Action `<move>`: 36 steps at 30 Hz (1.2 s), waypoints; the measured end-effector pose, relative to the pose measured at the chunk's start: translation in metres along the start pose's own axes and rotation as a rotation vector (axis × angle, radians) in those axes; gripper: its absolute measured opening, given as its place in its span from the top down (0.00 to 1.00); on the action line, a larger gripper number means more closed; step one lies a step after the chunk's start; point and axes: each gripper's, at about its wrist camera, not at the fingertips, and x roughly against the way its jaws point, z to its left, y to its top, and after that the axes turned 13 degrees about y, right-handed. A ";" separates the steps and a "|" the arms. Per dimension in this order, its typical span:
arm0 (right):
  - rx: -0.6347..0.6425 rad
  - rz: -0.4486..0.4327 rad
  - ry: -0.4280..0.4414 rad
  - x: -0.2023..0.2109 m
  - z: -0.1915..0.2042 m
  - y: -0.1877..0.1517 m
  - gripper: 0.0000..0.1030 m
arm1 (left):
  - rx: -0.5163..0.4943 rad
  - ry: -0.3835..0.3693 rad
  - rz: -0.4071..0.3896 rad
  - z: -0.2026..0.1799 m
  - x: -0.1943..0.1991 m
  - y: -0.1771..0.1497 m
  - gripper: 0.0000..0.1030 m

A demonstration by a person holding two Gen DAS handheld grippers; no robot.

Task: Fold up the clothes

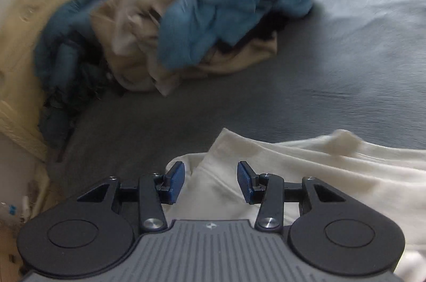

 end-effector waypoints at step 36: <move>0.238 -0.121 -0.158 -0.042 0.029 -0.016 0.91 | 0.117 -0.167 -0.159 0.029 0.034 -0.031 0.99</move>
